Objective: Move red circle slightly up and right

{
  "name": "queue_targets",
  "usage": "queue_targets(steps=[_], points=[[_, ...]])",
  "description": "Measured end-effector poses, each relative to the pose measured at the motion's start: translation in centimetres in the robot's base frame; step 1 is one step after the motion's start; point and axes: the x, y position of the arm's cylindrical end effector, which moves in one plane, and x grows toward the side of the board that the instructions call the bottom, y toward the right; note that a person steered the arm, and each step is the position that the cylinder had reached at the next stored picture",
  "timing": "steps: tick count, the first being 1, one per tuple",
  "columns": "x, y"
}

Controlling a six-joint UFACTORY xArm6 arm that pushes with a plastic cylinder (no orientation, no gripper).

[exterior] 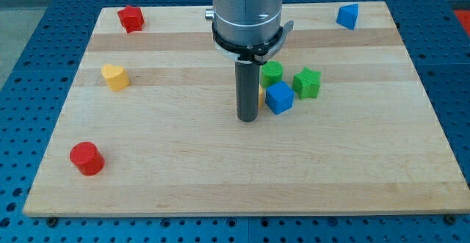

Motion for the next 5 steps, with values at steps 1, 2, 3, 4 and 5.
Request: queue_targets(steps=[1,2,3,4,5], points=[[0.2,0.0],[3.0,-0.5],[6.5,-2.5],[9.0,-6.7],[11.6,-11.3]])
